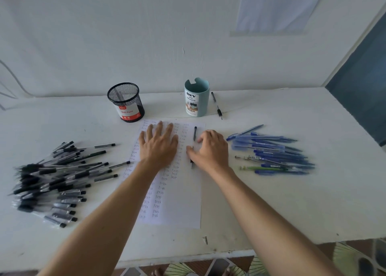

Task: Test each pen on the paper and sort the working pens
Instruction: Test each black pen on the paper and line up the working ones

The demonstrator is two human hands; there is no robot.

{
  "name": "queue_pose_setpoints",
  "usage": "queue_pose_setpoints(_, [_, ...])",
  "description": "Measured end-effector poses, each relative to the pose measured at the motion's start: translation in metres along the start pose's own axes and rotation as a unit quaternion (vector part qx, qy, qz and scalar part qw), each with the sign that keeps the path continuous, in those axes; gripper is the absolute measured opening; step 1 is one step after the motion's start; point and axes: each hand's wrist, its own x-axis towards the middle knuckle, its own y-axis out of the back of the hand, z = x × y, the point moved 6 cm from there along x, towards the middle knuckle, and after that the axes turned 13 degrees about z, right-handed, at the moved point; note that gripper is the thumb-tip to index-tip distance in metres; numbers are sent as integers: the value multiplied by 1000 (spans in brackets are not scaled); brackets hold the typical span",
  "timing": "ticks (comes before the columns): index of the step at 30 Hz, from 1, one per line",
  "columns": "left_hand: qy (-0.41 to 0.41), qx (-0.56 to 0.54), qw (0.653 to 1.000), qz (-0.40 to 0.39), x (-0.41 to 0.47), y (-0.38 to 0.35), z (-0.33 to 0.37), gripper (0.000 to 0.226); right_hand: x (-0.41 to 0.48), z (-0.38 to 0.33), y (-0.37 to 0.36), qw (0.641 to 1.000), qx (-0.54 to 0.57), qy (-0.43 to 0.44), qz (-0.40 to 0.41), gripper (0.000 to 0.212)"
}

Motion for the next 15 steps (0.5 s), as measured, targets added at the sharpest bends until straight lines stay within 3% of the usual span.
queue_pose_setpoints(4, [-4,1,1000,9,-1,1,-1,57,9,-1,7,1000,-15,-19,4,12])
queue_pose_setpoints(11, [-12,10,1000,24,0,1,-1,57,37,26,51,974,107,-129,154,17])
queue_pose_setpoints(15, [-13,14,999,30,1,1,0,57,74,46,61,960,133,-173,174,22])
